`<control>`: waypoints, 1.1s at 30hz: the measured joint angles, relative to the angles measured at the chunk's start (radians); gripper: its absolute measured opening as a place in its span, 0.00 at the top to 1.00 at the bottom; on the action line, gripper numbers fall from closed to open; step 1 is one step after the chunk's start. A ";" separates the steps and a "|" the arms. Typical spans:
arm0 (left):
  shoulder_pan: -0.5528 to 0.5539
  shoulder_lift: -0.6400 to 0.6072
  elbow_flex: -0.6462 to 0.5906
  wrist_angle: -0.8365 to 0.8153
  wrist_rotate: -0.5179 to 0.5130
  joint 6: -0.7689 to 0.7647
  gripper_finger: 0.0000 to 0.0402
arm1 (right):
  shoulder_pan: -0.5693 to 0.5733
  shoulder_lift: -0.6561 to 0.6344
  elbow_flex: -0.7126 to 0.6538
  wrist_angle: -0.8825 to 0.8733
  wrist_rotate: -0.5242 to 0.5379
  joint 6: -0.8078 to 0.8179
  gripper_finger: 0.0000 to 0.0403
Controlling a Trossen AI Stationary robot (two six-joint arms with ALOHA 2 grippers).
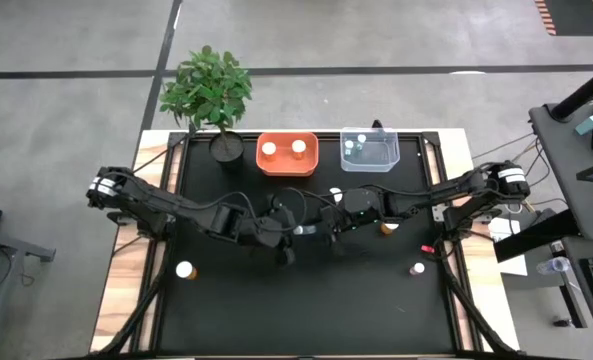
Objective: Pick and place medicine bottles into bin by pill shape (circle, oval)
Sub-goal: Put the blue pill bottle into the transparent bin
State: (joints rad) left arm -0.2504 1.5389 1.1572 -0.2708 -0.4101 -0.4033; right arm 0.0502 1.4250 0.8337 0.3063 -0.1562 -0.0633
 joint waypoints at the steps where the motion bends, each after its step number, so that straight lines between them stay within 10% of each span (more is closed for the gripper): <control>1: 0.000 -0.001 0.001 0.006 0.000 0.002 0.74 | 0.000 0.000 0.000 -0.001 0.000 -0.002 0.57; 33: 0.002 -0.002 0.006 0.086 0.002 0.051 0.73 | 0.000 -0.035 -0.003 -0.047 0.000 -0.027 0.75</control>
State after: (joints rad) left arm -0.2481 1.5368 1.1637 -0.1851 -0.4085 -0.3523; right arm 0.0502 1.3900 0.8307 0.2588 -0.1566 -0.0906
